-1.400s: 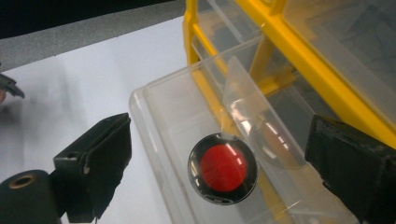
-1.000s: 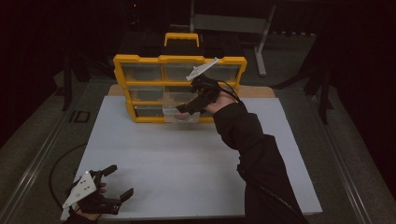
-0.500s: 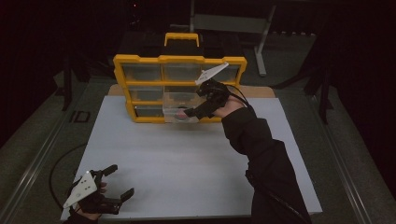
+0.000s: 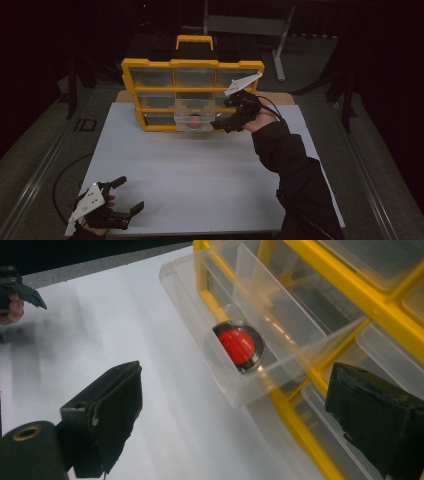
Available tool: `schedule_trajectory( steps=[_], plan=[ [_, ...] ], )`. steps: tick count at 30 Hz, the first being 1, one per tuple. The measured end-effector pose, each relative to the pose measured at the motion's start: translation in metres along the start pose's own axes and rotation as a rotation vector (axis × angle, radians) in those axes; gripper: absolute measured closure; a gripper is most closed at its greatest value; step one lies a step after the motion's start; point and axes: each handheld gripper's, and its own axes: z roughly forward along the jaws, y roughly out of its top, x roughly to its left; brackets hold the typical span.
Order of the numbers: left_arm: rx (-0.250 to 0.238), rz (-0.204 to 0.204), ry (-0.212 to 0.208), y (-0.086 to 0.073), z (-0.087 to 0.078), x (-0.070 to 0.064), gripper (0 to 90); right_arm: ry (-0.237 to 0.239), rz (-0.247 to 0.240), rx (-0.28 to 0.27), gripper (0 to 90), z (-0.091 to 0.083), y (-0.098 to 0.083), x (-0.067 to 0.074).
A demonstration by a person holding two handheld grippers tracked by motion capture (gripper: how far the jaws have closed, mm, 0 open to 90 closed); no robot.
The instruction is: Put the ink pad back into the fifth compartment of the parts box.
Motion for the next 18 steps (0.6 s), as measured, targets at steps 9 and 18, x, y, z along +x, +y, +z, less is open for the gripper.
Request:
schedule_trajectory(
  steps=[9, 18],
  plan=[
    [0.002, 0.003, 0.002, 0.000, 0.000, 0.000, 0.0, -0.010, 0.010, -0.004, 8.4, -0.011, -0.017, -0.001],
    [0.003, 0.003, 0.001, 0.000, 0.000, 0.000, 0.0, -0.008, 0.018, -0.012, 8.4, -0.014, -0.041, 0.000]
  ],
)
